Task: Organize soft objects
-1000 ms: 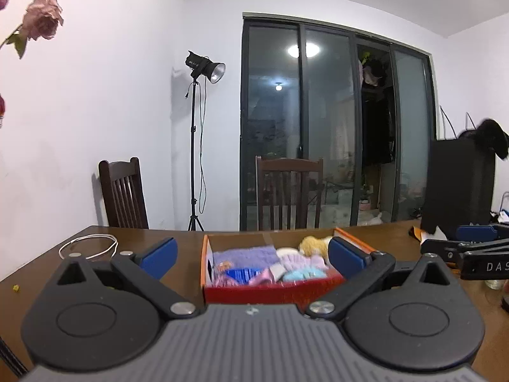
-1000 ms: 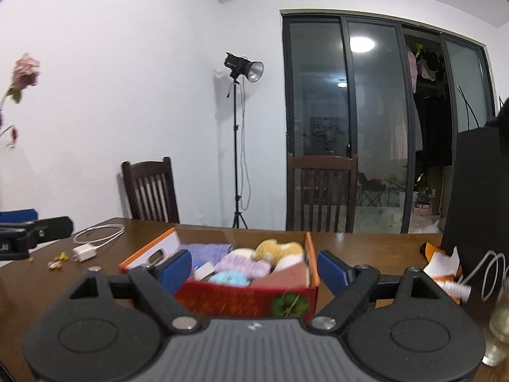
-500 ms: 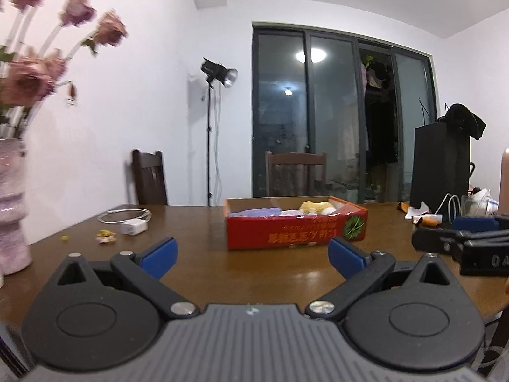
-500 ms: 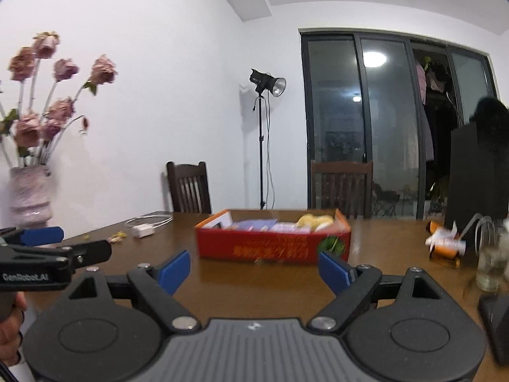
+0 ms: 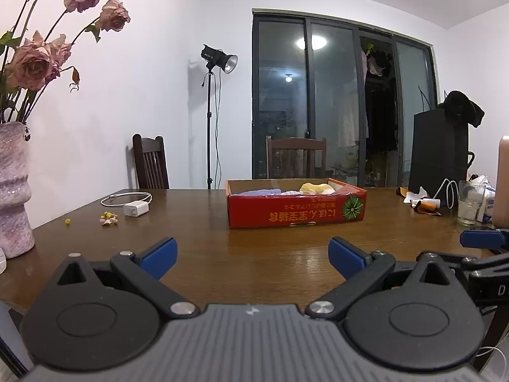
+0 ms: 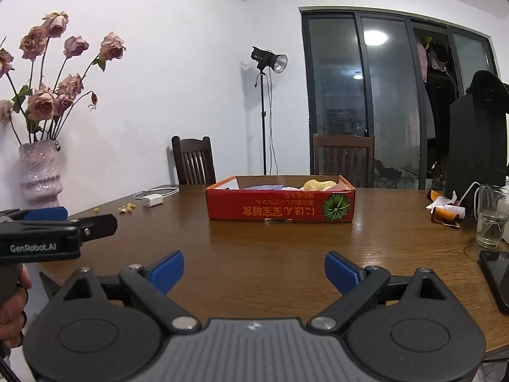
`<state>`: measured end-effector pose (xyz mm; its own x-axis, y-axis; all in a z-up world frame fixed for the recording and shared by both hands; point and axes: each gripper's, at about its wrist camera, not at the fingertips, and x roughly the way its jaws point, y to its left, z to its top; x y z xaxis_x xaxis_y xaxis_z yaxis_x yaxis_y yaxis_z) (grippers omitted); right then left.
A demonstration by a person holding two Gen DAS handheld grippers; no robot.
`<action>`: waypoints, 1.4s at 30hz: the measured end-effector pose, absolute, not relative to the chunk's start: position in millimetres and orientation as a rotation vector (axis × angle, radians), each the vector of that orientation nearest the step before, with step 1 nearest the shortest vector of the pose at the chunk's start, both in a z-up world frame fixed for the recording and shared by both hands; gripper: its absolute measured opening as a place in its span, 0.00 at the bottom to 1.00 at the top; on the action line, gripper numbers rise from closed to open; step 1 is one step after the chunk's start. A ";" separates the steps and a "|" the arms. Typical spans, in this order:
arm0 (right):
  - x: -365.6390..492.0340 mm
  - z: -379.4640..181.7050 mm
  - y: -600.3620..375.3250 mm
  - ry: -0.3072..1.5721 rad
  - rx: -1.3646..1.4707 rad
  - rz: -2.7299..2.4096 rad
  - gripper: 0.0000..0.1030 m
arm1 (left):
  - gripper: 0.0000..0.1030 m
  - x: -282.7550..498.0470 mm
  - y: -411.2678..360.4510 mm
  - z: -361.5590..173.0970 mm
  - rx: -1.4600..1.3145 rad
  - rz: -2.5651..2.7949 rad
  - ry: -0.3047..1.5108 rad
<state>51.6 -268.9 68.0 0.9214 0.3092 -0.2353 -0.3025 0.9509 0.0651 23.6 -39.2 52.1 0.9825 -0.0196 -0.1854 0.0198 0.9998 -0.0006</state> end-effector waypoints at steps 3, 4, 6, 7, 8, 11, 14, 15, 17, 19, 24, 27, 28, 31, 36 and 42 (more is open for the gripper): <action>52.9 68.1 -270.1 0.241 0.039 0.311 0.94 | 1.00 24.5 -38.7 51.6 0.007 -0.024 0.193; 53.0 67.8 -270.3 0.240 0.042 0.311 0.94 | 1.00 24.5 -38.1 51.5 0.008 -0.024 0.194; 54.1 68.1 -270.2 0.242 0.042 0.313 0.94 | 1.00 24.4 -38.1 51.5 0.006 -0.018 0.189; 54.5 68.0 -270.3 0.241 0.042 0.312 0.94 | 1.00 24.4 -38.1 51.1 0.009 -0.019 0.188; 55.0 68.3 -270.7 0.241 0.043 0.310 0.94 | 1.00 24.2 -38.3 51.0 0.010 -0.019 0.187; 55.6 67.7 -271.4 0.237 0.040 0.297 1.00 | 1.00 24.4 -39.5 50.6 0.015 -0.021 0.190; 55.6 67.3 -271.6 0.235 0.041 0.300 1.00 | 1.00 25.0 -40.0 51.0 0.018 -0.022 0.194; 55.7 67.2 -271.0 0.236 0.042 0.303 1.00 | 1.00 24.7 -39.9 50.9 0.019 -0.023 0.194; 55.5 67.3 -270.5 0.236 0.041 0.308 1.00 | 1.00 24.3 -39.7 51.6 0.024 -0.023 0.193; 55.6 67.3 -270.1 0.235 0.042 0.309 1.00 | 1.00 24.1 -39.5 51.9 0.022 -0.023 0.191; 56.8 67.0 -271.7 0.240 0.052 0.310 1.00 | 1.00 24.5 -38.8 53.9 0.022 -0.023 0.191; 57.6 66.6 -272.8 0.244 0.060 0.313 1.00 | 1.00 24.6 -38.7 53.7 0.023 -0.025 0.192; 57.9 66.6 -272.5 0.245 0.058 0.312 1.00 | 1.00 24.6 -38.7 53.7 0.024 -0.025 0.193; 58.3 67.4 -272.1 0.243 0.056 0.312 1.00 | 1.00 24.4 -39.1 53.9 0.024 -0.025 0.193; 56.8 66.9 -270.4 0.233 0.041 0.305 1.00 | 1.00 24.2 -40.8 53.3 0.033 -0.025 0.193; 55.8 66.0 -272.2 0.227 0.047 0.301 1.00 | 1.00 24.4 -41.4 52.8 0.033 -0.023 0.194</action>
<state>55.8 -272.2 66.0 0.9298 0.2987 -0.2150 -0.2882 0.9543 0.0795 24.4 -41.4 52.8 0.9811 -0.0198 -0.1927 0.0261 0.9992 0.0303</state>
